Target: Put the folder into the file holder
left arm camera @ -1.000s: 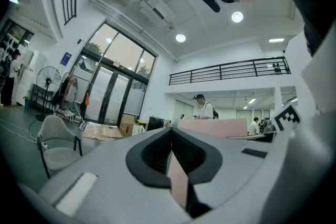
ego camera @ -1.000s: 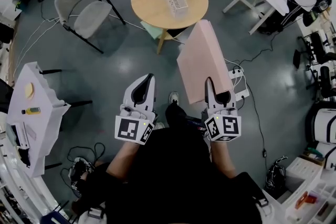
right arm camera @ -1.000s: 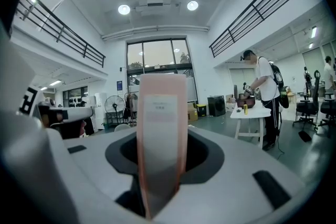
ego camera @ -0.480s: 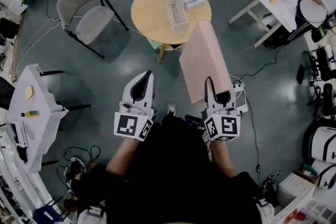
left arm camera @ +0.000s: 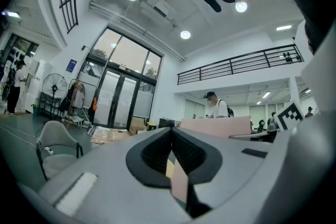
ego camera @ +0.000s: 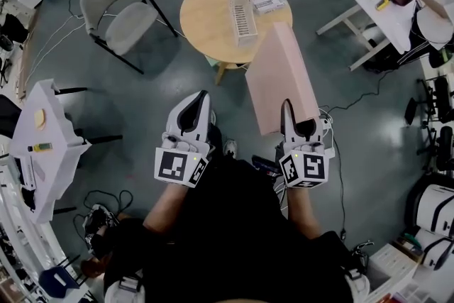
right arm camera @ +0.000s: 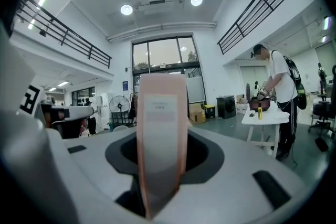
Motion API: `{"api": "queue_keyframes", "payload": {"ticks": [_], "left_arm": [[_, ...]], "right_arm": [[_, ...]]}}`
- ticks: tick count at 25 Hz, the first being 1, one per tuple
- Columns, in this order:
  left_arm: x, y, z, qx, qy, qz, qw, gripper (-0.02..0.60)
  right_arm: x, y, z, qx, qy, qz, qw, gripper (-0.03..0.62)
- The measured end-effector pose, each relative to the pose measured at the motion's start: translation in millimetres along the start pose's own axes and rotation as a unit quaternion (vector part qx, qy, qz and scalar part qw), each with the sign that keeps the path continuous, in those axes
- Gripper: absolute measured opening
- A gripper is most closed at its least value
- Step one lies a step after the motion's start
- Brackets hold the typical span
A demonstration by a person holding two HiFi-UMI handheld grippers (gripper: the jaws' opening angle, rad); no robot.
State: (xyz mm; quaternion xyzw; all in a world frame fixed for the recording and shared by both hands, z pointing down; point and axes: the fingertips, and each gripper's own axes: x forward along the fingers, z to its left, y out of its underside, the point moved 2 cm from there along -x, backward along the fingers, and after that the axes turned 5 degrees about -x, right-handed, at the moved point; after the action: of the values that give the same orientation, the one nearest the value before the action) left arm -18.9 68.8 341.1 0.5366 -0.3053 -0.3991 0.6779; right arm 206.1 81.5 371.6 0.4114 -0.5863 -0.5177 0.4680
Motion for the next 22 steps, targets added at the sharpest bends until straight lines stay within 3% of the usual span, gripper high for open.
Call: {"api": "queue_keyframes", "payload": {"ticks": [22], "left_arm": [[128, -14, 58, -0.008, 0.025, -0.010, 0.9996, 0.006]], "right_arm": [[109, -30, -23, -0.007, 0.015, -0.021, 1.000, 0.141]]}}
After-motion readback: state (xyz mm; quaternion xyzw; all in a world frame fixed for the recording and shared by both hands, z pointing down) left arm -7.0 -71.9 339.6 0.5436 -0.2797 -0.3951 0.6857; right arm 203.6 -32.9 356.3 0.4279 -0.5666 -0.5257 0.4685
